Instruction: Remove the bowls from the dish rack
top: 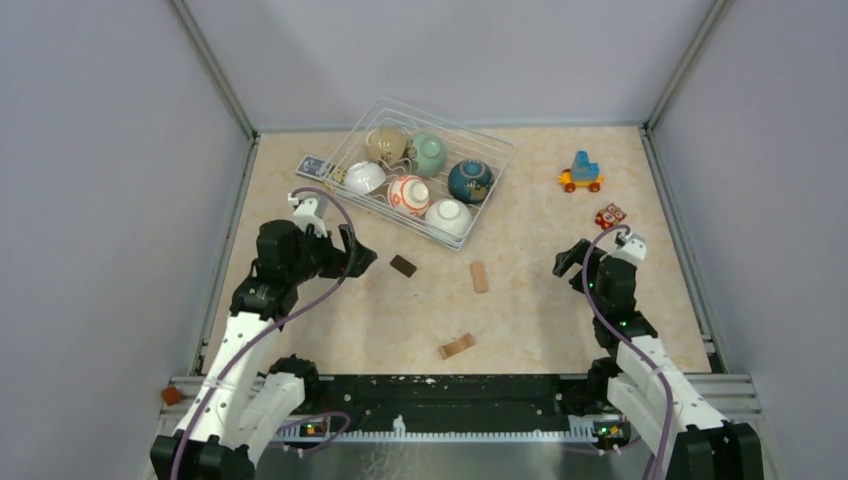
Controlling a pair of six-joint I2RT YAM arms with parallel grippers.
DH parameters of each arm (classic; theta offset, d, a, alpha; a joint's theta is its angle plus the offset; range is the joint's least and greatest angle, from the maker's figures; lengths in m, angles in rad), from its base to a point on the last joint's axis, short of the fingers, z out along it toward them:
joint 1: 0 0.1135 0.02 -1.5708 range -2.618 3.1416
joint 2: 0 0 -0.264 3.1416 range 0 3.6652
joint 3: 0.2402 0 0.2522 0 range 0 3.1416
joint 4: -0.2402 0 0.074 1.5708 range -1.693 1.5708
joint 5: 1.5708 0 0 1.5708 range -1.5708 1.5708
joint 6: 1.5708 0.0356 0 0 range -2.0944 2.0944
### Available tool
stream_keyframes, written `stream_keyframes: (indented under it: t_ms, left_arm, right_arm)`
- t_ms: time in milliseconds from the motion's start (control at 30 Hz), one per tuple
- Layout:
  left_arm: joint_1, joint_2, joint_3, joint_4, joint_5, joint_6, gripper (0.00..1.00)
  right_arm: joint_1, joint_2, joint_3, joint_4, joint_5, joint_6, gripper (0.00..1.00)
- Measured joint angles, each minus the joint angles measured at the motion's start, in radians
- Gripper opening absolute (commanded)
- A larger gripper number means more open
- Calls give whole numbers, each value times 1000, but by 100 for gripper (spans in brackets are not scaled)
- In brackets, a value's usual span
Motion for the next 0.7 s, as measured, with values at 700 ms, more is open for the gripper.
stream_keyframes:
  t_ms: [700]
  left_arm:
    - [0,112,0,14,-14,-74,99]
  right_arm:
    - [0,-12,-13,19,-6,0,92]
